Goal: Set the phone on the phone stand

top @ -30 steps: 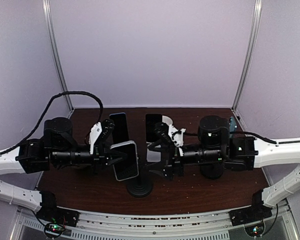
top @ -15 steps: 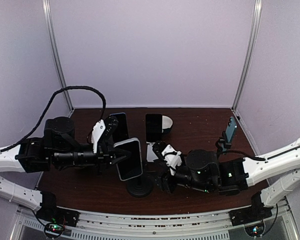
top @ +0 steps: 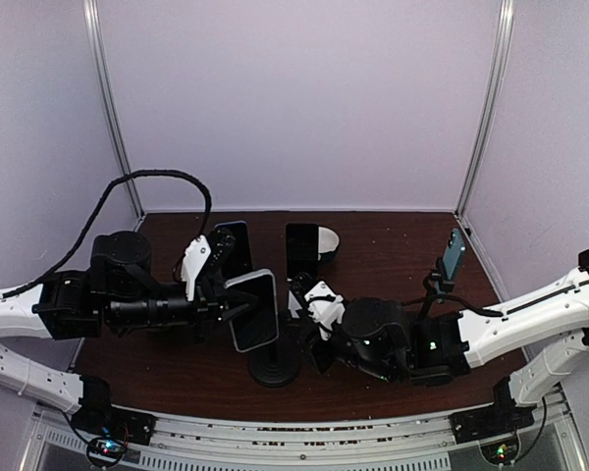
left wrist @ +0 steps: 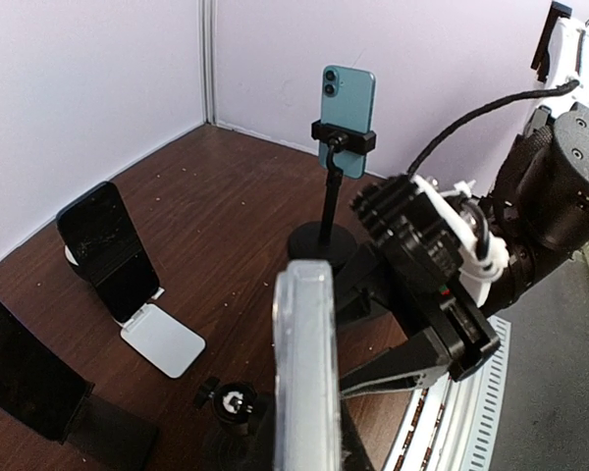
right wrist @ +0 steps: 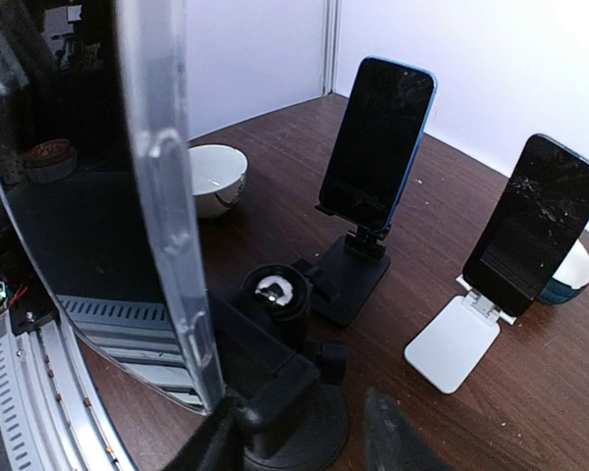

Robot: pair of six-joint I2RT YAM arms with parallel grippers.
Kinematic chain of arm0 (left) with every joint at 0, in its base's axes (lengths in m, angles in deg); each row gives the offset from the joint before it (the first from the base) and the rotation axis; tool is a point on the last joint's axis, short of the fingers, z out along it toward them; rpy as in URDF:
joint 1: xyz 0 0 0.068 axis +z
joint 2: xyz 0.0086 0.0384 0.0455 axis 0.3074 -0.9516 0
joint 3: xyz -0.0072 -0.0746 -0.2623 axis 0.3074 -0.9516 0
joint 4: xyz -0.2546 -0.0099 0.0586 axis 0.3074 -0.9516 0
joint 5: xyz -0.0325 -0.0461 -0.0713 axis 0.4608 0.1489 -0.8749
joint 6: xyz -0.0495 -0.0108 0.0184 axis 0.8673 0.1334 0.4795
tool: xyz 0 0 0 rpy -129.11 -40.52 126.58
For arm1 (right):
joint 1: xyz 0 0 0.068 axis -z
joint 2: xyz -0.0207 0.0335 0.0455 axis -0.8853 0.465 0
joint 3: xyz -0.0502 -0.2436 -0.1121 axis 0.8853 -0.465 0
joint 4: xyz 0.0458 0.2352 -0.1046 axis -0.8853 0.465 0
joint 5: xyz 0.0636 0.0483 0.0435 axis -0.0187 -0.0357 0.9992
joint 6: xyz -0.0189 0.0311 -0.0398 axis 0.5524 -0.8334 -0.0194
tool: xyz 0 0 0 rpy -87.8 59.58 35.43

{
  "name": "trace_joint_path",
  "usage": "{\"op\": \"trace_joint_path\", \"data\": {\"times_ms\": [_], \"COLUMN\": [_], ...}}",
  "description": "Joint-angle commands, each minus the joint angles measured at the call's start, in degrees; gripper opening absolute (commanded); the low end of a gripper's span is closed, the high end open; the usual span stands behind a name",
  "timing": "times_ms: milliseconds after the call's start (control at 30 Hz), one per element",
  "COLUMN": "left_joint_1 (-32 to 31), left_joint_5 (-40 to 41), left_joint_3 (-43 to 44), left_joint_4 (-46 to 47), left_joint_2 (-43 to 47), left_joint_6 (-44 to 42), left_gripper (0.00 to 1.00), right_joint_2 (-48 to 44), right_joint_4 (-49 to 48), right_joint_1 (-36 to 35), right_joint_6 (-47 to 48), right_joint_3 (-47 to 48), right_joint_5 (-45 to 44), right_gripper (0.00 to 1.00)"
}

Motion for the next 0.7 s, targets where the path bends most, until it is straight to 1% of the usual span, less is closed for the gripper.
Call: {"op": "trace_joint_path", "data": {"times_ms": [0, 33, 67, 167, 267, 300, 333, 367, 400, 433, 500, 567, 667], "left_joint_1": [-0.50, -0.88, -1.33, -2.95, -3.97, -4.36, -4.82, -5.59, -5.90, -6.38, -6.75, -7.22, -7.50], "left_joint_5": [1.50, 2.43, 3.08, 4.91, 6.14, 6.95, 8.31, 10.05, 11.11, 11.97, 13.47, 15.13, 15.70], "left_joint_3": [1.93, 2.25, 2.49, 3.40, 4.46, 4.99, 5.55, 6.04, 6.68, 7.26, 8.68, 9.57, 9.38], "left_joint_4": [5.74, 5.82, 5.91, 7.59, 9.55, 9.65, 9.70, 9.71, 9.39, 8.67, 6.22, 4.43, 4.51], "left_joint_2": [-0.01, -0.28, -0.68, -2.31, -4.15, -4.62, -5.03, -5.31, -5.72, -6.05, -6.72, -7.13, -7.33], "left_joint_6": [-0.85, -0.96, -1.37, -2.65, -3.21, -3.40, -3.73, -4.20, -4.67, -4.90, -5.07, -4.84, -4.15], "left_gripper": [0.00, 0.00, 0.00, 0.00, 0.00, 0.00, 0.00, 0.00, 0.00, 0.00, 0.00, 0.00, 0.00], "right_joint_2": [0.35, 0.48, 0.72, 1.57, 2.30, 2.41, 2.38, 2.22, 1.93, 1.47, 0.31, -0.38, -0.33], "right_joint_4": [0.51, 1.12, 1.63, 3.31, 4.59, 4.85, 5.14, 5.39, 5.60, 5.79, 5.82, 5.46, 5.42], "right_joint_1": [-0.49, -0.57, -0.70, -1.41, -2.06, -2.18, -2.28, -2.35, -2.49, -2.67, -2.87, -2.85, -2.83], "right_joint_6": [-0.06, -0.49, -0.80, -2.00, -3.52, -4.17, -4.96, -5.81, -6.66, -7.29, -7.92, -7.90, -7.32], "right_joint_3": [2.28, 2.51, 2.67, 3.17, 4.13, 4.31, 4.24, 4.13, 3.84, 3.41, 2.73, 2.11, 2.32], "right_joint_5": [-3.14, -3.14, -3.14, -3.43, -3.82, -3.85, -4.00, -4.58, -5.44, -6.50, -7.93, -8.15, -7.59], "right_gripper": [0.30, 0.25, 0.23, 0.21, 0.16, 0.17, 0.21, 0.33, 0.41, 0.44, 0.40, 0.32, 0.18]}}
